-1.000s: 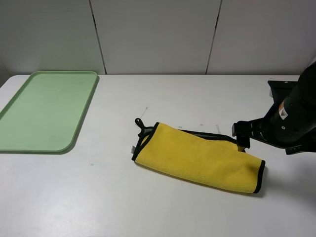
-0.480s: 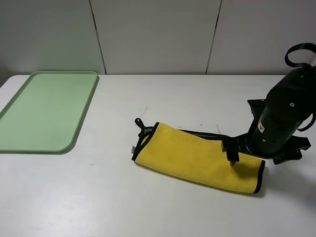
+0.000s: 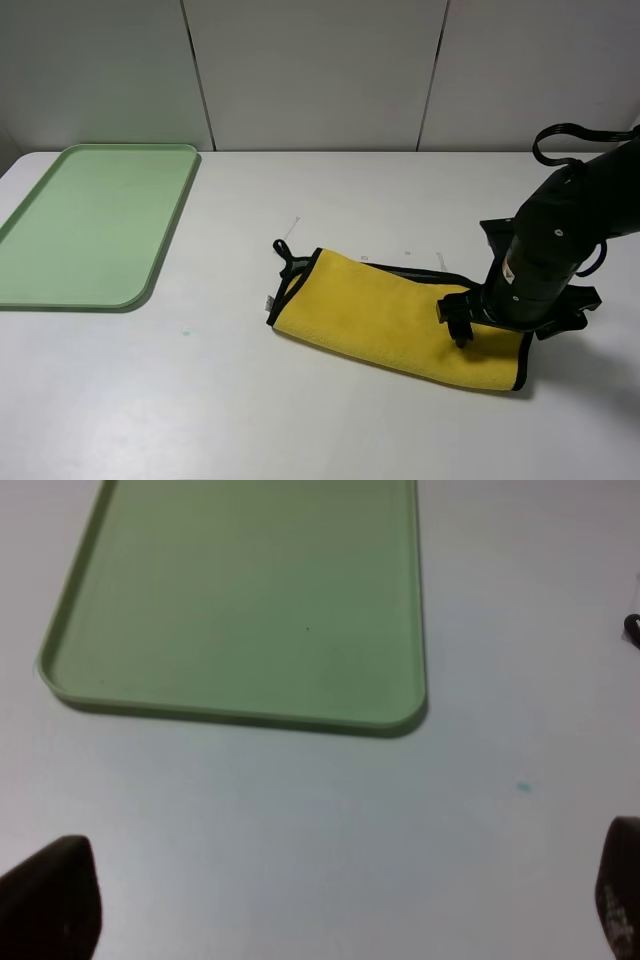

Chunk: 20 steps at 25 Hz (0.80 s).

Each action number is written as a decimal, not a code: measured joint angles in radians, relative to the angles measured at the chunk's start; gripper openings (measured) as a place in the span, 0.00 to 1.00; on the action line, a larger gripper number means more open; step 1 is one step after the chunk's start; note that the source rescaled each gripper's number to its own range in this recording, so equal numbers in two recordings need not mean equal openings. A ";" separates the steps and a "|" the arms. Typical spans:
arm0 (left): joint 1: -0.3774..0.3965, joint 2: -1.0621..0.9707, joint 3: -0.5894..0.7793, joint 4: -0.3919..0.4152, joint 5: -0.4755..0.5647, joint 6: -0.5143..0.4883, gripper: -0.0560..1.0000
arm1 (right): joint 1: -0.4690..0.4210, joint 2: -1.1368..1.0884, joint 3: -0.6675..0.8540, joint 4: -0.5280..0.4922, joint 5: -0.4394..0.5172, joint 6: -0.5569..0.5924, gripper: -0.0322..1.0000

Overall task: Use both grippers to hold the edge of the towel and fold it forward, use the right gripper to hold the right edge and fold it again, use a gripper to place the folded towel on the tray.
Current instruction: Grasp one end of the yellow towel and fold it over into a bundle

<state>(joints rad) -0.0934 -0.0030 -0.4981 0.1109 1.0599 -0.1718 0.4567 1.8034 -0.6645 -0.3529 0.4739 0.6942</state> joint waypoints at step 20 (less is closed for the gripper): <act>0.000 0.000 0.000 0.000 0.000 0.000 1.00 | 0.009 0.029 -0.007 0.043 -0.115 -0.013 0.16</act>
<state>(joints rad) -0.0934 -0.0030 -0.4981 0.1109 1.0599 -0.1718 0.4655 1.8321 -0.6710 -0.3100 0.3588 0.6816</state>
